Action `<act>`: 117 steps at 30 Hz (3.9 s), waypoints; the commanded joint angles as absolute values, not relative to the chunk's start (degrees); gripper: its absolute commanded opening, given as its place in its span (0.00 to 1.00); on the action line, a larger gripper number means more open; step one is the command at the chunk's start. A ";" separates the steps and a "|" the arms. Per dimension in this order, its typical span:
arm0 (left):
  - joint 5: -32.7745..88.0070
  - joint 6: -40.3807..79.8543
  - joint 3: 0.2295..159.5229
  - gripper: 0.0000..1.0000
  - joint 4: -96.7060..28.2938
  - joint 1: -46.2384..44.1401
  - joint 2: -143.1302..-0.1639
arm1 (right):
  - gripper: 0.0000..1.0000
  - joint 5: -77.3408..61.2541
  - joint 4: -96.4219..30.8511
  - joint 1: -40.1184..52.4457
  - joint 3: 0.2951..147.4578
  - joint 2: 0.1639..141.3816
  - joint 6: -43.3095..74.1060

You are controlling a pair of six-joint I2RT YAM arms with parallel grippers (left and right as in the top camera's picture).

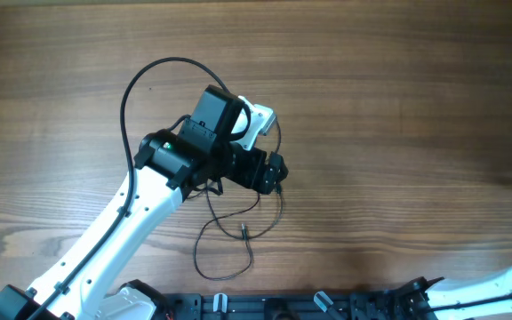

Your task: Untangle cables

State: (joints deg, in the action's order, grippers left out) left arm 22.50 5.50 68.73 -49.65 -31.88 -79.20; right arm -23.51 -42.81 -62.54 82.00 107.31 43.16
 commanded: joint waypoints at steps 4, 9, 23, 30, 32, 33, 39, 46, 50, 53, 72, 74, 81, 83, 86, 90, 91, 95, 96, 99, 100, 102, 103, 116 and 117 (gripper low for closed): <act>22.39 6.94 68.88 0.95 -46.28 -32.03 -79.20 | 1.00 -49.69 -47.42 -47.64 82.59 107.79 8.88; 8.58 20.38 68.90 0.98 -42.09 -29.43 -79.20 | 1.00 -44.60 -55.33 -25.56 82.59 107.79 -6.39; 3.49 28.73 68.90 0.79 -41.58 2.37 -79.20 | 1.00 -26.85 -61.67 30.70 82.59 107.79 -15.86; 3.51 28.71 68.90 0.83 -41.56 5.04 -79.20 | 1.00 -1.32 -55.72 44.62 79.26 107.79 -9.78; 3.51 28.71 68.90 0.84 -41.56 5.06 -79.20 | 1.00 -2.66 -51.96 46.74 77.01 107.79 -12.51; 3.53 28.08 68.90 0.84 -41.54 5.06 -79.20 | 0.99 -2.57 -50.22 47.44 76.29 107.79 -12.75; 3.53 27.18 68.90 0.86 -41.56 5.04 -79.20 | 1.00 -9.39 -42.87 49.08 75.29 107.79 -13.78; 3.51 25.69 68.90 0.87 -41.56 5.04 -79.20 | 1.00 -18.33 -48.14 49.08 75.29 107.81 -15.22; 3.53 25.69 68.90 0.91 -41.56 5.04 -79.20 | 1.00 -18.09 -51.09 49.08 75.29 107.81 -16.69; 3.53 25.69 68.90 0.93 -41.58 5.04 -79.20 | 1.00 -18.11 -50.94 49.08 75.29 107.81 -18.02; 3.57 25.71 68.90 0.94 -41.58 5.04 -79.22 | 0.84 -18.55 -36.99 49.08 66.89 107.92 -13.78; 3.57 25.71 68.90 0.94 -41.58 5.04 -79.22 | 0.84 -18.55 -34.17 49.08 66.89 107.92 -11.38; 4.03 25.71 68.90 0.95 -41.60 5.04 -79.20 | 0.23 -18.55 -32.64 49.08 66.87 107.92 -10.37; 7.46 25.71 68.90 0.97 -41.54 5.06 -79.20 | 0.12 -18.57 -32.40 49.08 66.83 107.92 -10.09; 8.08 25.71 68.90 0.97 -41.50 5.04 -79.22 | 0.04 -18.55 -31.73 49.06 66.87 107.90 -7.27; 8.08 25.71 68.90 0.96 -41.34 5.04 -79.22 | 0.04 -18.50 -32.08 48.99 71.31 106.45 -5.58; 8.08 25.71 68.90 0.96 -41.36 5.04 -79.22 | 0.04 -18.48 -32.64 48.84 73.45 105.47 -5.61; 8.08 25.69 68.90 0.96 -41.41 5.04 -79.22 | 0.04 -13.74 -37.15 48.29 84.51 99.35 -5.87; 8.05 25.69 68.90 0.96 -41.39 5.04 -79.22 | 0.04 -11.40 -38.65 48.31 86.76 97.82 -5.87; 8.05 25.69 68.90 0.97 -41.39 5.04 -79.24 | 0.04 -2.92 -41.65 48.29 92.60 93.10 -5.87; 8.05 25.69 68.90 0.96 -41.39 5.04 -79.24 | 0.04 0.89 -42.15 48.31 94.26 91.15 -5.85; 8.05 25.69 68.90 0.96 -41.39 5.04 -79.35 | 0.04 7.53 -42.13 48.31 95.96 86.96 -5.87; 8.05 25.69 68.90 0.96 -41.36 5.04 -79.46 | 0.04 12.21 -41.52 48.29 96.07 83.64 -5.87; 8.05 25.69 68.88 0.96 -42.26 5.04 -79.53 | 0.04 45.65 -35.35 48.29 96.07 55.22 -8.88; 8.08 25.69 68.88 0.97 -42.33 5.02 -79.53 | 0.04 45.65 -35.40 48.29 96.05 54.46 -8.73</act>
